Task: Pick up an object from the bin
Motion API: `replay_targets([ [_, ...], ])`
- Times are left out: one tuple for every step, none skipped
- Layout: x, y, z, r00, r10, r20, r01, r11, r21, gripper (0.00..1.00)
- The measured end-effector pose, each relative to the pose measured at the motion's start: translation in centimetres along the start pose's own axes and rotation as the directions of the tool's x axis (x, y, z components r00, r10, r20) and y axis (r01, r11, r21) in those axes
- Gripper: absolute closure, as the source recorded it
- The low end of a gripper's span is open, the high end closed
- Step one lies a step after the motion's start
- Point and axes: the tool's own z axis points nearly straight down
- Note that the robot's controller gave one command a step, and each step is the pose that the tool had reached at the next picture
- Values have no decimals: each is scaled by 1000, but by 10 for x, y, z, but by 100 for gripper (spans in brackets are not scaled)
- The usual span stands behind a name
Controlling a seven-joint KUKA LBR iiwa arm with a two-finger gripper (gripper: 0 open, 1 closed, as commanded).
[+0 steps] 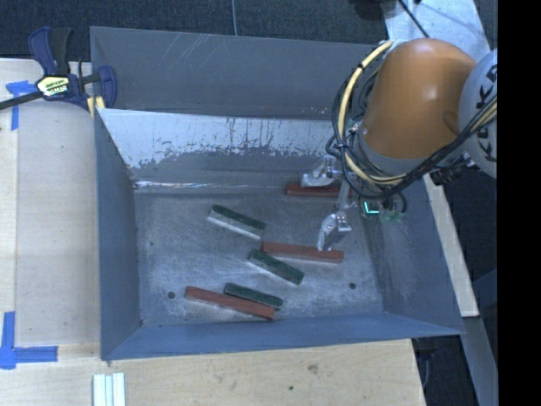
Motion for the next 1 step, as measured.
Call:
replay_targets([
  [-2, 0, -4, 1000, 0, 8, 0, 1000, 0, 0],
])
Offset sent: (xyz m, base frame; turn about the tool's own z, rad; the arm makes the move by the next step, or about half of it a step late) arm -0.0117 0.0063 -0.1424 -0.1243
